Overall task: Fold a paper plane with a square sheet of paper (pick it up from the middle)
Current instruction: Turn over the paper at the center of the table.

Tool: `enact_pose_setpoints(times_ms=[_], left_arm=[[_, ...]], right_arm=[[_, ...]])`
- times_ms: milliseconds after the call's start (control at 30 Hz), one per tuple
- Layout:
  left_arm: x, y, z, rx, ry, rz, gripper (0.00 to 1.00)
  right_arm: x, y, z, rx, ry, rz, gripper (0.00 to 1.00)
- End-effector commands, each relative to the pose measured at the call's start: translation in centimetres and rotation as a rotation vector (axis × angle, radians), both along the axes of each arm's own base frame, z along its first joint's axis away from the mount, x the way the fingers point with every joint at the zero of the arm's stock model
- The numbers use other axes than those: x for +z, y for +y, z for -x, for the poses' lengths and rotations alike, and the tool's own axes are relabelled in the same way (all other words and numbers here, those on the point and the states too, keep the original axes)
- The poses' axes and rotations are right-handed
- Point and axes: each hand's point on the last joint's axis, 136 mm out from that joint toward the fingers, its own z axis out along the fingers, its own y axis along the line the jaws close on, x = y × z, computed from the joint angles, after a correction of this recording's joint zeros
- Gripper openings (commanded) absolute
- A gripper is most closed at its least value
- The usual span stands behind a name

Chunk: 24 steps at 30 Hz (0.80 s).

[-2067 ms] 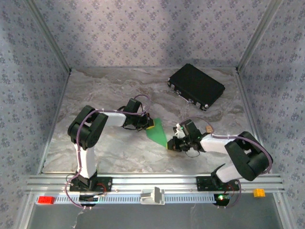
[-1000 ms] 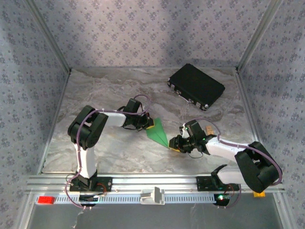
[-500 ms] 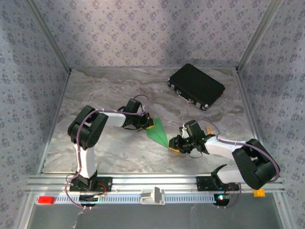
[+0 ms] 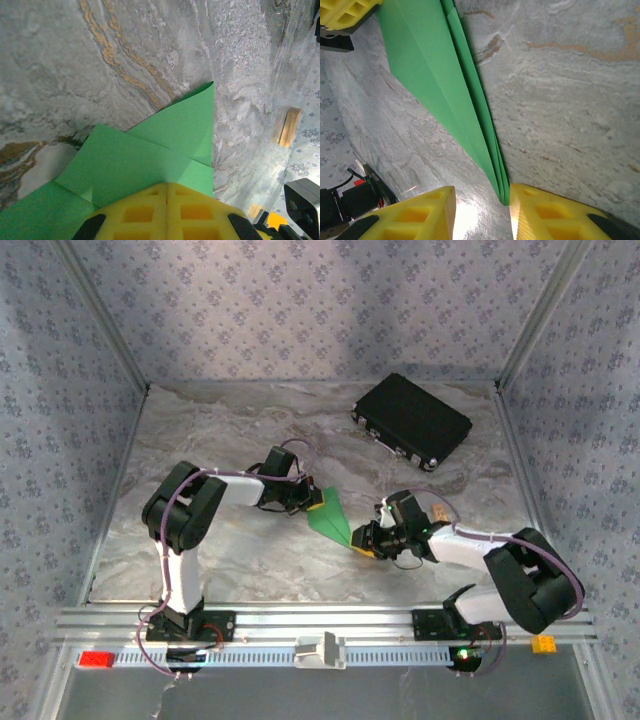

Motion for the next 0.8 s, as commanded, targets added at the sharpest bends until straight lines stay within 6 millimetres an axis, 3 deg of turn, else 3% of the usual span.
enact_pose_setpoints(times_ms=[0, 533, 767], left_arm=[[-2.65, 1.98, 0.73, 0.046, 0.059, -0.096, 0.0], [-2.64, 1.98, 0.71, 0.047, 0.059, -0.096, 0.0], [-2.61, 1.97, 0.64, 0.049, 0.058, -0.095, 0.0]], right_arm=[[-0.19, 0.02, -0.03, -0.005, 0.026, -0.002, 0.35], [-0.35, -0.76, 0.09, -0.022, 0.03, 0.034, 0.35], [0.08, -0.14, 0.09, -0.008, 0.033, -0.006, 0.35]])
